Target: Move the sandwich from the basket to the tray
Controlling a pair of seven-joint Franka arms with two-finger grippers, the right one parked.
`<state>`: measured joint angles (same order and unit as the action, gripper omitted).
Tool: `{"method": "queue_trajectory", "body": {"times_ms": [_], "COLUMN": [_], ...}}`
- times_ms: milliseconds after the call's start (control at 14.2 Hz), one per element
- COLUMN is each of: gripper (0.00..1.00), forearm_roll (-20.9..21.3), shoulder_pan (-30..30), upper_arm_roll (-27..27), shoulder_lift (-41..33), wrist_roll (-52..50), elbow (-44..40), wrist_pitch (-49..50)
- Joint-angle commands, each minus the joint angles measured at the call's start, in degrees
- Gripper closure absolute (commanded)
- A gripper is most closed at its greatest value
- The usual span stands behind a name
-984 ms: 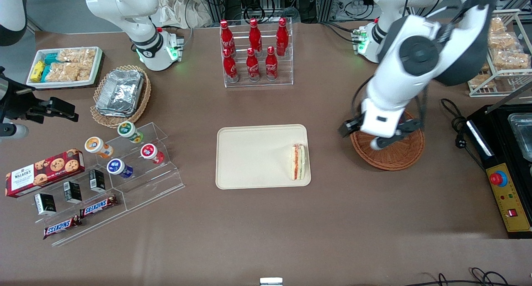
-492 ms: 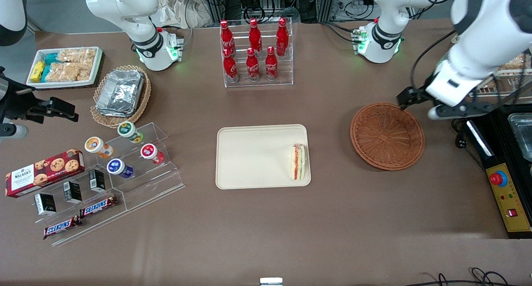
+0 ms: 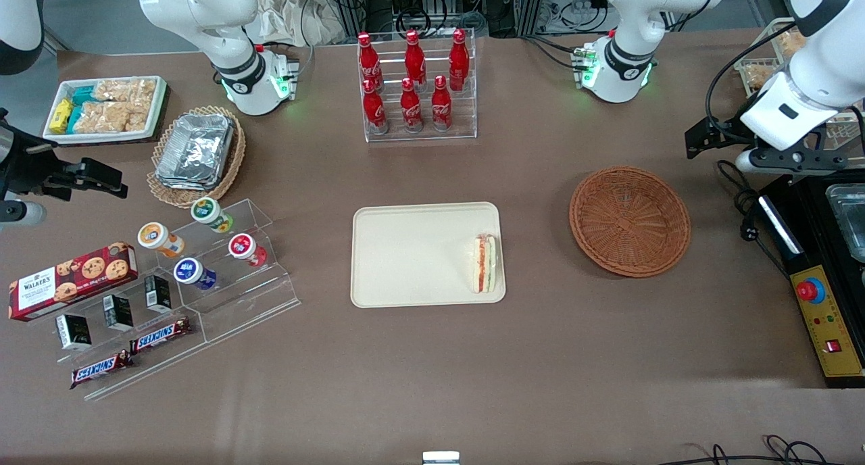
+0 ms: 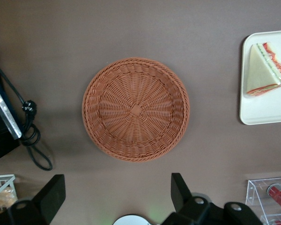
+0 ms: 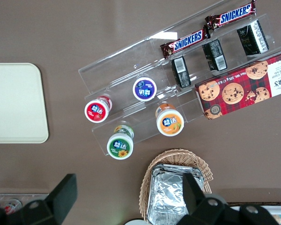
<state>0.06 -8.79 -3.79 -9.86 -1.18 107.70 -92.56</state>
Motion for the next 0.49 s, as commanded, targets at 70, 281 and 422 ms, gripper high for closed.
{"method": "queue_trajectory", "body": {"times_ms": [70, 281, 422], "gripper": [0.00, 0.00, 0.00], "forearm_roll": [6.16, 5.13, 4.34], "shoulder_pan": [0.18, 0.26, 0.79], "upper_arm_roll": [0.19, 0.10, -0.16], "shoulder_lift": [3.79, 7.90, 11.78], "wrist_roll": [3.73, 3.46, 3.55], "elbow": [-4.17, -9.23, -14.96], "wrist_pitch": [1.52, -2.01, -0.35]}}
